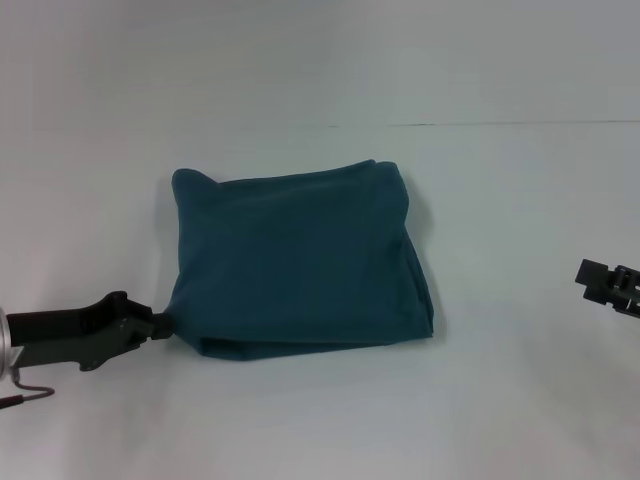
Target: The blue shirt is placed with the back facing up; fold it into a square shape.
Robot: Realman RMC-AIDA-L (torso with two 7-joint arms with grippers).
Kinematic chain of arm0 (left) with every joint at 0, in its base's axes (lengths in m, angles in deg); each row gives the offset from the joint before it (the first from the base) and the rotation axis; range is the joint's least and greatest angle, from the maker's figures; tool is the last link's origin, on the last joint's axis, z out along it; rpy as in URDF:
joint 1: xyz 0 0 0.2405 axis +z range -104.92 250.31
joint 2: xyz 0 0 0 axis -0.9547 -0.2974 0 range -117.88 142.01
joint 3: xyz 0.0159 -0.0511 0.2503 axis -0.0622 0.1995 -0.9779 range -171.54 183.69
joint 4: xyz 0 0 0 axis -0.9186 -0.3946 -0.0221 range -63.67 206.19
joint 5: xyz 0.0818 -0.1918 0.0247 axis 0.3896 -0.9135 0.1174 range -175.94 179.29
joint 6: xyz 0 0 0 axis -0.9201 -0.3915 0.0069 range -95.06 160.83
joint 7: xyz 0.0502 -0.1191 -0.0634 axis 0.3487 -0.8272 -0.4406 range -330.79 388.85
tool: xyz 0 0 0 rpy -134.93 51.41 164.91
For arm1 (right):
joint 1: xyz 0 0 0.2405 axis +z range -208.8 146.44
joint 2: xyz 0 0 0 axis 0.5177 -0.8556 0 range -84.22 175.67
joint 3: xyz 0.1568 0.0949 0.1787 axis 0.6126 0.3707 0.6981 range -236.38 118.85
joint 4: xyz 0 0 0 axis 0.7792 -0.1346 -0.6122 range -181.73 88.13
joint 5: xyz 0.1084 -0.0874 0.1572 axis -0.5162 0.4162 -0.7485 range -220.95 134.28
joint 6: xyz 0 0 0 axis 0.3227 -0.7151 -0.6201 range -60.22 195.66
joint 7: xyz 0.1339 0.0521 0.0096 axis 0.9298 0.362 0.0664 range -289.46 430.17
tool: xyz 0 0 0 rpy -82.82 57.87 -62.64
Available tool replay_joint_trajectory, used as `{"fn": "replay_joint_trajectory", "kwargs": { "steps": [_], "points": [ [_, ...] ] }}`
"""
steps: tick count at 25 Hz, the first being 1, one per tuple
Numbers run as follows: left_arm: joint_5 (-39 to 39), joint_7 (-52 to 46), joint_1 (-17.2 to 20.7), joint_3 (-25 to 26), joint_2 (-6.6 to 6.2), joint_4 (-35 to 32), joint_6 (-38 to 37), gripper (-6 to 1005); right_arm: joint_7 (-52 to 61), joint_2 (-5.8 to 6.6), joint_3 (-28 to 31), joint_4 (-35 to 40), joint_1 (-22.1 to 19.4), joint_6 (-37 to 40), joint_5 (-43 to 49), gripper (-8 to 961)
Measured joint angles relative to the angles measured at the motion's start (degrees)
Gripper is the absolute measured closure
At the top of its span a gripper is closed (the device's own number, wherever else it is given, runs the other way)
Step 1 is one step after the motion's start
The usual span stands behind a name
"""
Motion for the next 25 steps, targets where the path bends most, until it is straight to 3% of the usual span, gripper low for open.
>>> {"fn": "replay_joint_trajectory", "kwargs": {
  "steps": [14, 18, 25],
  "points": [
    [3.4, 3.2, -0.6, 0.8, -0.63, -1.5, -0.1, 916, 0.4, 0.03, 0.0, 0.0, 0.4, 0.3, 2.2, 49],
    [3.1, 9.3, 0.4, 3.0, -0.78, -5.1, -2.4, 870, 1.8, 0.25, 0.4, 0.3, 0.6, 0.0, 2.3, 48],
    [1.6, 28.2, 1.4, 6.9, -1.30, -13.4, -13.2, 726, 2.7, 0.43, -0.1, 2.6, 2.1, -1.6, 7.2, 45]
  ]
}}
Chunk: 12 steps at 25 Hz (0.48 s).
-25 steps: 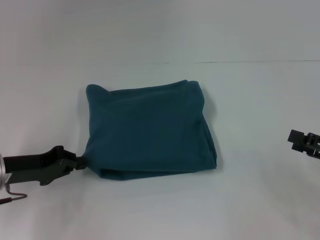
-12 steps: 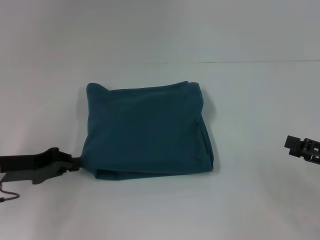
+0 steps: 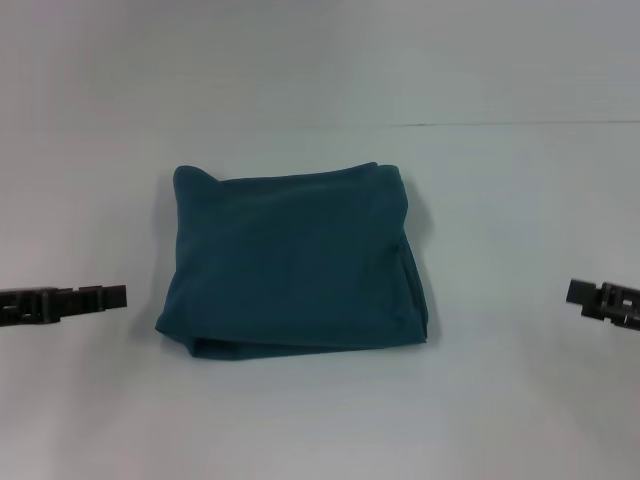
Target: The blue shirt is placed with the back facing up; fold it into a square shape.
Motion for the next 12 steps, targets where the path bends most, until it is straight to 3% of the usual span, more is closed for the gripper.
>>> {"fn": "replay_joint_trajectory", "kwargs": {
  "steps": [4, 12],
  "points": [
    [-0.1, 7.6, -1.7, -2.0, -0.14, -0.3, -4.0, 572, -1.1, -0.32, -2.5, 4.2, 3.2, 0.5, 6.3, 52],
    [0.7, 9.7, -5.7, -13.5, -0.62, -0.6, -4.4, 208, -6.6, -1.68, -15.2, 7.2, 12.7, 3.3, 9.4, 56]
  ]
}}
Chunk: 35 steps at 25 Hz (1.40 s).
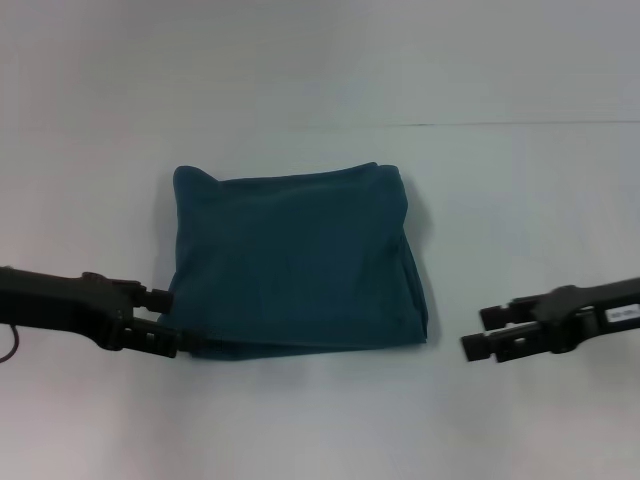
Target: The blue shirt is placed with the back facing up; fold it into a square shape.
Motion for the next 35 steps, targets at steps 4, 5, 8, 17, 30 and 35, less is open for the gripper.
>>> {"fn": "replay_joint_trajectory", "kwargs": {
  "steps": [4, 5, 8, 17, 30, 35],
  "points": [
    [0.1, 0.1, -1.1, -2.8, -0.08, 0.1, -0.5, 110, 1.0, -0.80, -4.3, 0.2, 3.5, -0.2, 2.1, 56],
    [0.1, 0.1, -1.3, -3.3, -0.08, 0.1, -0.7, 85, 1.3, -1.03, -4.6, 0.2, 4.0, -0.3, 2.8, 56],
    [0.1, 0.1, -1.8, -4.3, 0.09, 0.8, -0.1, 61, 1.3, -1.77, -4.6, 0.2, 4.8, -0.6, 3.3, 56],
    [-0.4, -1.9, -3.5, -4.5, 0.04, 5.0, 2.8, 61, 0.5, -3.50, -7.6, 0.4, 6.6, -1.5, 3.4, 56],
    [0.1, -2.3, -7.7, -16.2, 0.03, 3.4, -1.6, 61, 0.8, -2.47, -8.2, 1.0, 6.1, 0.2, 3.5, 56],
    [0.0, -3.6, -10.0, -17.7, 0.19, 3.2, -0.9, 61, 0.8, -2.38, -8.3, 1.0, 6.3, 0.3, 3.5, 56]
  ]
}}
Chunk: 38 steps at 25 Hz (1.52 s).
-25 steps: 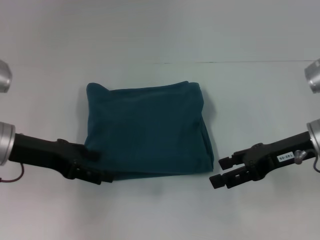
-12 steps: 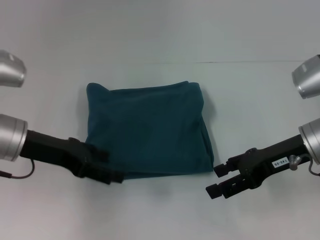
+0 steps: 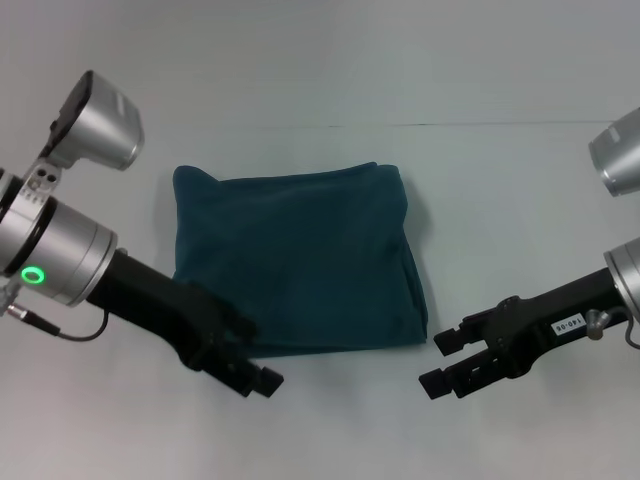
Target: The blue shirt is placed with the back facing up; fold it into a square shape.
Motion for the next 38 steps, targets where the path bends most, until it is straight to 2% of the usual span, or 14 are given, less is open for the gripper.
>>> {"fn": "replay_joint_trajectory", "kwargs": {
  "steps": [15, 22, 38],
  "points": [
    [-0.1, -1.3, 0.4, 0.8, 0.11, 0.0, 1.9, 61, -0.4, 0.29, 1.4, 0.0, -0.4, 0.0, -0.3, 55],
    [-0.5, -3.9, 0.0, 4.3, -0.34, 1.3, 1.5, 62, -2.2, -0.35, 5.3, 0.0, -0.8, 0.9, -1.1, 55],
    [-0.2, -4.6, 0.3, 4.2, -0.37, 1.4, 1.1, 62, -3.1, -0.43, 6.3, 0.6, -0.9, 1.4, -2.1, 55]
  ]
}}
